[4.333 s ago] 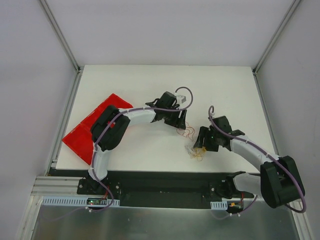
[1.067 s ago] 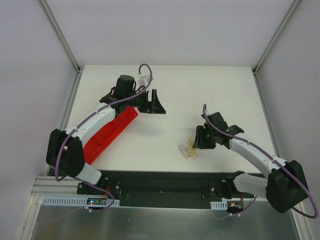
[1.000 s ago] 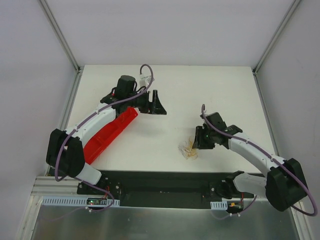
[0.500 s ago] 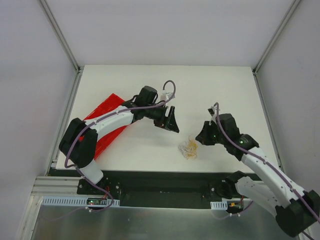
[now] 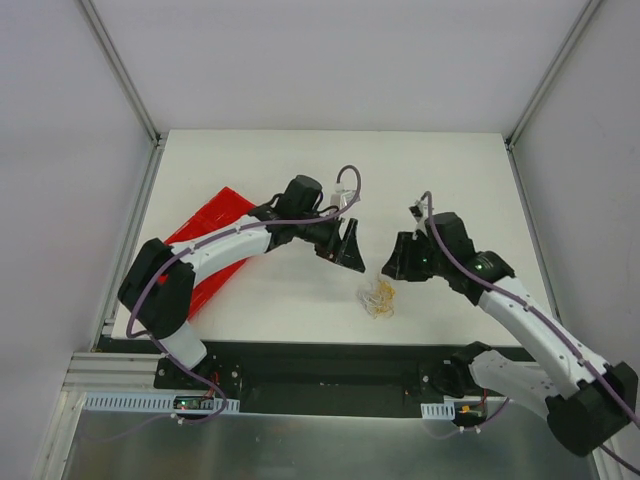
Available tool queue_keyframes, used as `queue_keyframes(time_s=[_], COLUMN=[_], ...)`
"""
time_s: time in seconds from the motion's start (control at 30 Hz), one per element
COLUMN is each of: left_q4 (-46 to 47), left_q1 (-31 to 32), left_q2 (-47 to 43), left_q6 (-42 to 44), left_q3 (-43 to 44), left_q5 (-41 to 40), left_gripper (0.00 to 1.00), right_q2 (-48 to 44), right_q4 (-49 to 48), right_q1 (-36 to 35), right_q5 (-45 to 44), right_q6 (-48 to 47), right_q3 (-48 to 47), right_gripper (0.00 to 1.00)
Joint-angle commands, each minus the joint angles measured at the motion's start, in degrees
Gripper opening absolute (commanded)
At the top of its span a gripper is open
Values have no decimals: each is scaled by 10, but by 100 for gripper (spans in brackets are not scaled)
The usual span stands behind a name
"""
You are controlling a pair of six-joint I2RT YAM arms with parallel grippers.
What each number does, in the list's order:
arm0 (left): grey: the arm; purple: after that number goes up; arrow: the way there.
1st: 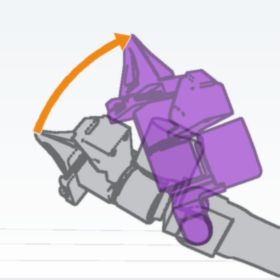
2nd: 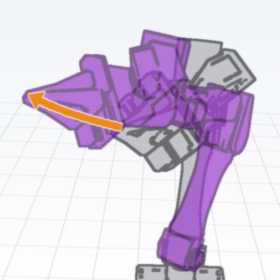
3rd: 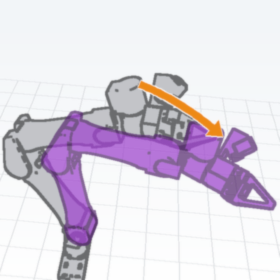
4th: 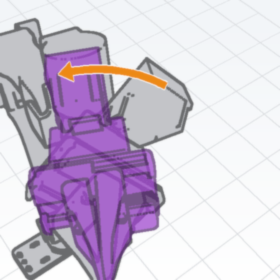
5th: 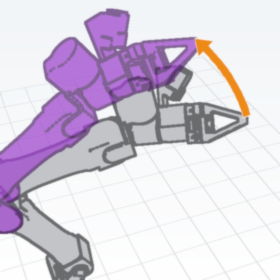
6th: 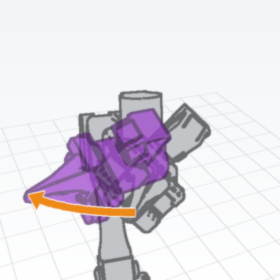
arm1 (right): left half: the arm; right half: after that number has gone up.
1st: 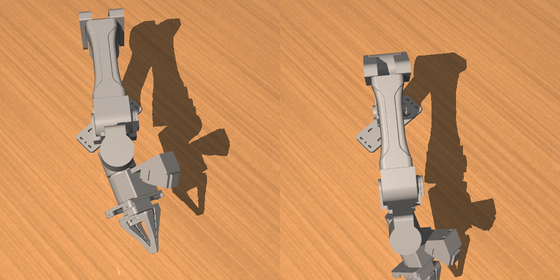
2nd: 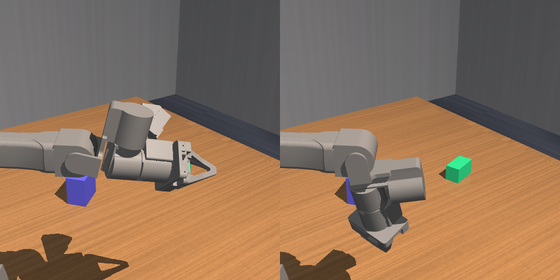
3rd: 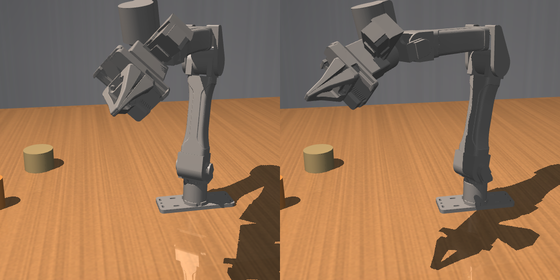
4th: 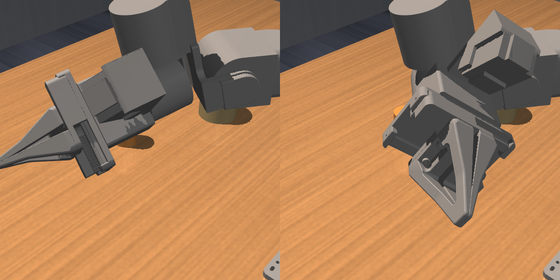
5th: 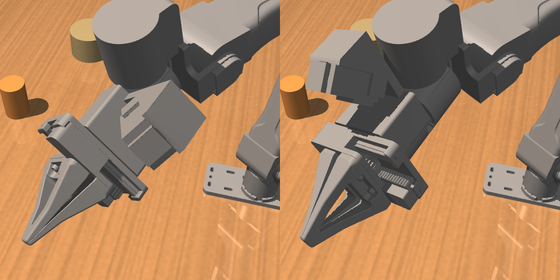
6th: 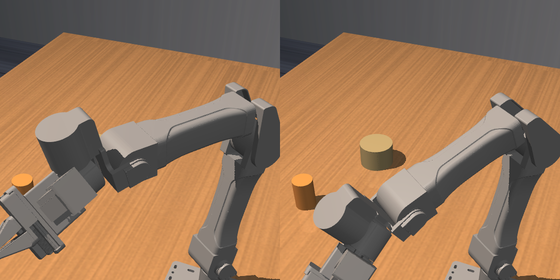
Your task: Untangle the cables
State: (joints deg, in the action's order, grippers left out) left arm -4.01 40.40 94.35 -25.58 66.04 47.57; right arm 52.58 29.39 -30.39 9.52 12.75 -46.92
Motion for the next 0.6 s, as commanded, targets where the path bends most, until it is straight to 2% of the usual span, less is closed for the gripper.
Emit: queue_keyframes(time_s=[0.0,0.13,0.23,0.57], left_q4=[-19,-35,-37,-37], left_q1=[-14,-27,-28,-28], left_q2=[-64,-117,-146,-165], left_q6=[59,91,117,122], left_q3=[11,5,-6,-6], left_q5=[-45,-110,-157,-156], left_gripper=[70,74,76,82], right_q2=[53,101,140,213], right_q4=[16,-13,0,9], right_q1=[-30,-49,-65,-100], right_q5=[37,52,29,-38], right_q6=[-59,-112,-142,-177], right_q3=[17,27,17,2], right_gripper=[41,41,39,40])
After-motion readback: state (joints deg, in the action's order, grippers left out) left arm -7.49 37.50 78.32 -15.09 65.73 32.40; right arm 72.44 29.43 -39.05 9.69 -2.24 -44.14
